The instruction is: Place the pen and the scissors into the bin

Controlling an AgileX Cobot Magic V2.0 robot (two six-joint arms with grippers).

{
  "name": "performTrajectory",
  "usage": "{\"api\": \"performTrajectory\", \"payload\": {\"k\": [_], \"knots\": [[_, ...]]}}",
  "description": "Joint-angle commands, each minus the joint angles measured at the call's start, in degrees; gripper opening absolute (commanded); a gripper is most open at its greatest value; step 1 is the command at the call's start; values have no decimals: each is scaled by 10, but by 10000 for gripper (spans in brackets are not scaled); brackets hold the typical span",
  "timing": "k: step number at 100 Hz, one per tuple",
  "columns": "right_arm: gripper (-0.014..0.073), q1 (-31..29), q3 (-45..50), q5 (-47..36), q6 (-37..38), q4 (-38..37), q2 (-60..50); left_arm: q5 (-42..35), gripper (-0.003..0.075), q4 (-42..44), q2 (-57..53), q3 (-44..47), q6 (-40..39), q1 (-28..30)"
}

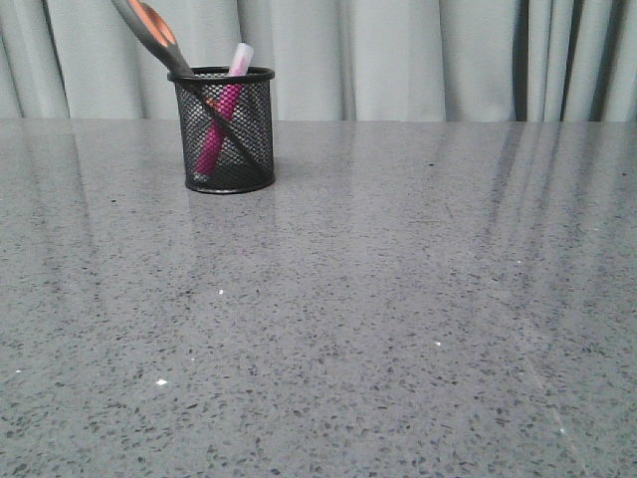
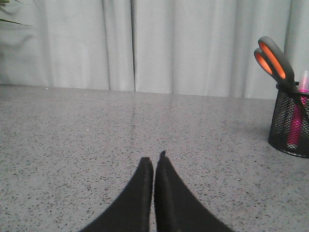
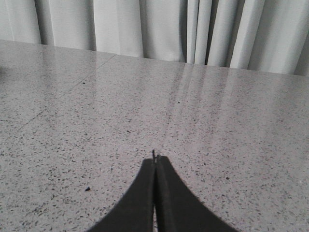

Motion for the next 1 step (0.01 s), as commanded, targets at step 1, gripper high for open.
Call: {"api": "performTrajectory", "payload": {"k": [1], "knots": [[-68,-4,10,-49,1,-7,-12,-46,-22,0,-16,13,-4,-3]]}}
